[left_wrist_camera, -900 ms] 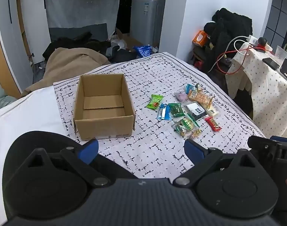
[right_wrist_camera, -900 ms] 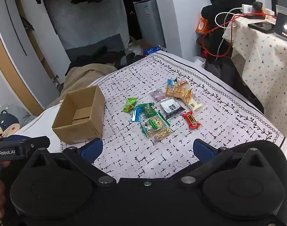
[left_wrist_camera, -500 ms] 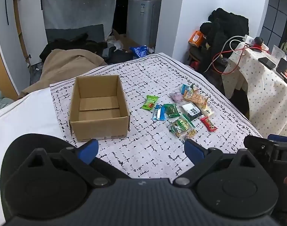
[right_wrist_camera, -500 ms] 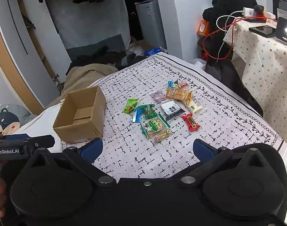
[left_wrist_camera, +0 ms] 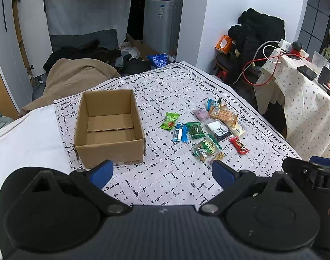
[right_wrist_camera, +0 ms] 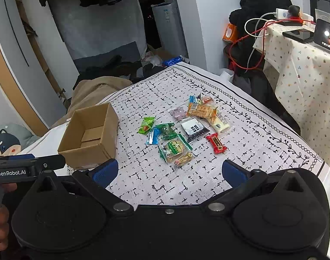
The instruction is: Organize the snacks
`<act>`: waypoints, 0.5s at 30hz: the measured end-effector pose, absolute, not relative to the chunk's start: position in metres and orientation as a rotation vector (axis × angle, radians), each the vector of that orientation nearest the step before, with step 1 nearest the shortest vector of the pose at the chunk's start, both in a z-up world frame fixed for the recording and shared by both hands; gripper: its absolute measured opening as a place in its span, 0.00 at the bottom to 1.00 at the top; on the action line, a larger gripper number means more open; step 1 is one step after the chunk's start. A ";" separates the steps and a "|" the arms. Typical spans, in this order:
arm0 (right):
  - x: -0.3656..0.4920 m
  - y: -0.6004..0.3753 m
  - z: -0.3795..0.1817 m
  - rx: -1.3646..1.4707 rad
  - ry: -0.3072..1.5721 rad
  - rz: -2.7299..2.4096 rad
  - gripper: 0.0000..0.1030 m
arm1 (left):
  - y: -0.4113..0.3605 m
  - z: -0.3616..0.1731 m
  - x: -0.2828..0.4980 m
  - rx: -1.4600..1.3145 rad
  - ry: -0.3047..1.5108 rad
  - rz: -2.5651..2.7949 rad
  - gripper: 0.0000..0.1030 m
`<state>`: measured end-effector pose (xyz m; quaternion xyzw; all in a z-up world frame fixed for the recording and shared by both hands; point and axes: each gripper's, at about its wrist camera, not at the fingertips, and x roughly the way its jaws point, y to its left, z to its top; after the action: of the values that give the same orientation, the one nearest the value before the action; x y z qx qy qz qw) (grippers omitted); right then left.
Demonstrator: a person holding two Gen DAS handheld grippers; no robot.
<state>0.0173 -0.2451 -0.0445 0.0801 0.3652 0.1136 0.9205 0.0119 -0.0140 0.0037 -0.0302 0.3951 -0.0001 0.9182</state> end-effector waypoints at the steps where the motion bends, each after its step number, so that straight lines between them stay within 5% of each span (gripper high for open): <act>1: 0.018 -0.245 -0.045 0.163 0.751 0.233 1.00 | -0.014 0.004 0.013 -0.064 0.813 -0.001 0.94; 15: 0.020 -0.244 -0.046 0.160 0.742 0.220 1.00 | -0.015 0.001 0.017 -0.069 0.810 0.003 0.94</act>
<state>0.0202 -0.2438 -0.0463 0.0781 0.3616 0.1072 0.9228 0.0170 -0.0151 0.0010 -0.0334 0.3940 0.0015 0.9185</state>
